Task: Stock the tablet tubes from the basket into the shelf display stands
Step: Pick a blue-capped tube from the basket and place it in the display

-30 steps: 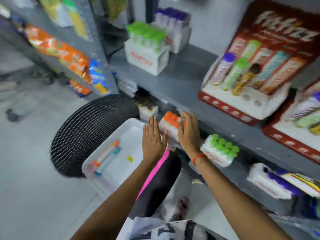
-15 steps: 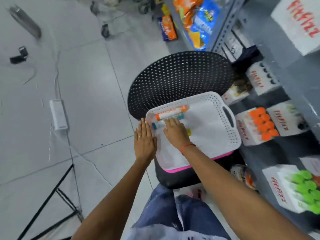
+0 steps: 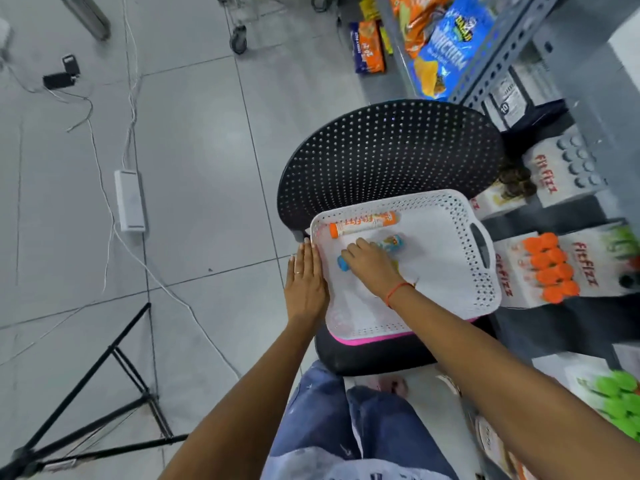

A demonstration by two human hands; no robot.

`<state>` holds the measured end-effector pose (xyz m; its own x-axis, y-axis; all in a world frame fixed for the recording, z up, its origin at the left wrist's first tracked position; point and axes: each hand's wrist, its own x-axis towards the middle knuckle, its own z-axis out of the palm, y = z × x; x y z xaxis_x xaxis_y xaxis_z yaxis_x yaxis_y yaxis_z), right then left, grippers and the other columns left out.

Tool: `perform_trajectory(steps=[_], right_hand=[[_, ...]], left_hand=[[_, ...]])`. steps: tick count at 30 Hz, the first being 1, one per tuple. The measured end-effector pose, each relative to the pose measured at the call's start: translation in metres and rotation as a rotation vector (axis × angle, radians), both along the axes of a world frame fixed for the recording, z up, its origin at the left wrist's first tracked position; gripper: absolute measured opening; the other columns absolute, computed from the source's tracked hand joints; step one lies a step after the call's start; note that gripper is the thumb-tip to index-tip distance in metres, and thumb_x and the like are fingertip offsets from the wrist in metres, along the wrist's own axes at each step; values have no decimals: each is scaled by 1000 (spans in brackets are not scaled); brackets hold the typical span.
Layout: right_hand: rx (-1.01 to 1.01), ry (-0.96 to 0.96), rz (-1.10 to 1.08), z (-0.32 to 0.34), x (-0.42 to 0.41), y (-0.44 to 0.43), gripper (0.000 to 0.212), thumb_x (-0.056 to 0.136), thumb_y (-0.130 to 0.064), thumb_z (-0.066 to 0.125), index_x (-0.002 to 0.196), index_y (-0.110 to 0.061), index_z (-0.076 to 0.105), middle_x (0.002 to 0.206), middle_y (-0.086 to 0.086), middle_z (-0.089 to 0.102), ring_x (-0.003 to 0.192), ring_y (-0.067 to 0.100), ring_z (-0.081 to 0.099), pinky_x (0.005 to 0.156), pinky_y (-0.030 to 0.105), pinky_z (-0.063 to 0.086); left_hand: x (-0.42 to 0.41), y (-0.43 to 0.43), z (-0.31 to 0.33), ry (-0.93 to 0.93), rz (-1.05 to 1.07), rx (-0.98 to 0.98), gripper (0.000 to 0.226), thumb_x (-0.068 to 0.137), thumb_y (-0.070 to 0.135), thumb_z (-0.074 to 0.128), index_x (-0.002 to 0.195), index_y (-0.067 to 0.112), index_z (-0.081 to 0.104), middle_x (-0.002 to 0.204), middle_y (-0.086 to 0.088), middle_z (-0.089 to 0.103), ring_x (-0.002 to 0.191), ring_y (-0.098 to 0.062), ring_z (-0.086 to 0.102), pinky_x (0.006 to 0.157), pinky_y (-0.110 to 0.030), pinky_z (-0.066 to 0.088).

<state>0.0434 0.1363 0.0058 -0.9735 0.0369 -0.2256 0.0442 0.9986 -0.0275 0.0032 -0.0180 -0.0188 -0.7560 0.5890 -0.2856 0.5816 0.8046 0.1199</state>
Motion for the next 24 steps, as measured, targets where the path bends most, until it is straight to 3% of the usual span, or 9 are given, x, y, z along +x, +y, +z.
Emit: perform_trajectory(steps=[2, 7, 11, 14, 17, 20, 24], right_hand=[[-46, 149, -138, 16, 20, 7, 28, 60, -1, 76, 86, -8, 69, 76, 8, 71, 76, 25, 67, 55, 30, 54], [-429, 353, -699, 50, 87, 33, 38, 76, -4, 70, 112, -2, 60, 100, 23, 69, 92, 36, 64, 75, 41, 56], [-576, 551, -1085, 89, 141, 57, 27, 73, -3, 75, 97, -1, 65, 92, 21, 70, 80, 29, 63, 67, 25, 47], [-539, 639, -1243, 124, 188, 75, 25, 71, -10, 79, 93, -5, 67, 93, 20, 68, 74, 23, 58, 64, 22, 43], [-440, 667, -1285, 167, 233, 88, 27, 68, -12, 80, 93, -9, 70, 95, 17, 68, 84, 32, 63, 78, 36, 53], [-359, 725, -1374, 212, 280, 98, 31, 68, -10, 80, 97, -9, 69, 98, 16, 67, 83, 25, 61, 77, 30, 46], [-254, 835, -1468, 273, 336, 101, 33, 71, -16, 79, 101, -9, 68, 97, 13, 69, 77, 23, 63, 75, 36, 52]], left_hand=[[0, 4, 2, 40, -20, 6, 59, 100, 23, 22, 148, 4, -7, 159, -11, -4, 146, -25, -4, 114, -36, -12], [18, 39, 18, 9, -183, 86, 62, 99, 27, 28, 148, 3, -1, 159, -12, 1, 146, -25, -3, 112, -34, -16], [50, 92, 42, -2, -356, 216, 62, 100, 34, 30, 148, 3, 8, 158, -13, 10, 146, -25, 6, 115, -36, -9], [77, 138, 73, 12, -522, 365, 63, 98, 38, 36, 147, 3, 19, 155, -14, 22, 144, -26, 17, 116, -41, 1], [106, 186, 105, 6, -675, 483, 65, 96, 38, 36, 147, 2, 19, 155, -16, 23, 144, -28, 19, 118, -41, 7], [144, 230, 138, 16, -830, 565, 68, 92, 39, 36, 144, -3, 25, 151, -20, 30, 141, -31, 27, 116, -43, 17], [191, 272, 170, -13, -944, 668, 71, 94, 45, 34, 145, -2, 21, 153, -19, 26, 143, -29, 22, 118, -37, 9]])
